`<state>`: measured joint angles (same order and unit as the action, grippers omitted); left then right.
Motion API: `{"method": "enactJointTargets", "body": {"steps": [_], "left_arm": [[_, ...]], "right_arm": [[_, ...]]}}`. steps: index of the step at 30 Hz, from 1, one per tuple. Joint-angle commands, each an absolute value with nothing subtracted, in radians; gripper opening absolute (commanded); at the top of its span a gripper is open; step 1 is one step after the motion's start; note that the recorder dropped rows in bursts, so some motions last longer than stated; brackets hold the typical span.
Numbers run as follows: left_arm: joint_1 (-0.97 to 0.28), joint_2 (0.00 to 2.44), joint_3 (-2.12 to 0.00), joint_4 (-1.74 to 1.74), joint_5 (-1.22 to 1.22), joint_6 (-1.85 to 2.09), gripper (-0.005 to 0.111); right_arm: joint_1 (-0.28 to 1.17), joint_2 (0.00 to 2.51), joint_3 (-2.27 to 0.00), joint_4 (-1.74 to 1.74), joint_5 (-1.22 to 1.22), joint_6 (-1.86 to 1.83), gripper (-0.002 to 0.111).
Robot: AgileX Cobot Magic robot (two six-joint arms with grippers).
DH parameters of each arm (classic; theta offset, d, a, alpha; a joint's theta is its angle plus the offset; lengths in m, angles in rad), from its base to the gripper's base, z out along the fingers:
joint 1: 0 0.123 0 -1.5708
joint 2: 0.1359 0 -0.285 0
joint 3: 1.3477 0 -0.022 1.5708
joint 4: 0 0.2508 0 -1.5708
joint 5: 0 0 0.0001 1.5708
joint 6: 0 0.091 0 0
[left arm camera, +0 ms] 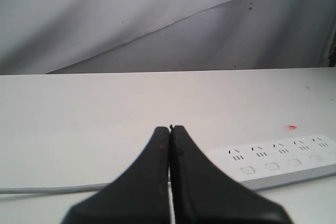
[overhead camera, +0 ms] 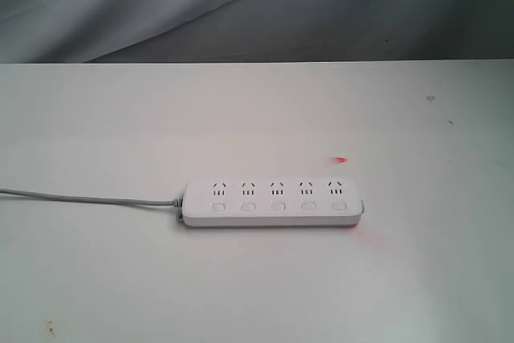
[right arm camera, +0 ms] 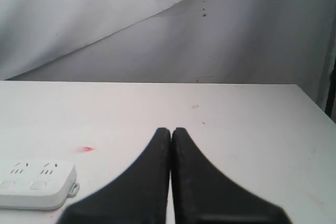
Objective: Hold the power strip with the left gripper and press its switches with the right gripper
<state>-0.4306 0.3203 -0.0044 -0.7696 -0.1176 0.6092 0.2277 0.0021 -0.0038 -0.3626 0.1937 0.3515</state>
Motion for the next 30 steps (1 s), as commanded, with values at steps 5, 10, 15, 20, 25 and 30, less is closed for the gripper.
{"method": "enactJointTargets", "body": {"steps": [5, 10, 15, 20, 25, 30], "left_arm": [[-0.435, 0.314, 0.0, -0.766, -0.127, 0.604, 0.0], [-0.435, 0.314, 0.0, -0.766, -0.127, 0.604, 0.0], [-0.435, 0.314, 0.0, -0.766, -0.127, 0.604, 0.0], [-0.435, 0.314, 0.0, -0.766, -0.127, 0.604, 0.0], [-0.435, 0.314, 0.0, -0.766, -0.127, 0.604, 0.0], [-0.435, 0.314, 0.0, -0.766, -0.127, 0.604, 0.0]], "right_arm": [[0.22, 0.0, 0.0, -0.032, 0.164, 0.0, 0.0], [0.22, 0.0, 0.0, -0.022, 0.16, 0.0, 0.0], [0.22, 0.0, 0.0, -0.022, 0.16, 0.0, 0.0], [0.22, 0.0, 0.0, -0.022, 0.16, 0.0, 0.0], [0.22, 0.0, 0.0, -0.022, 0.16, 0.0, 0.0], [0.152, 0.0, 0.0, -0.021, 0.16, 0.0, 0.0]]}}
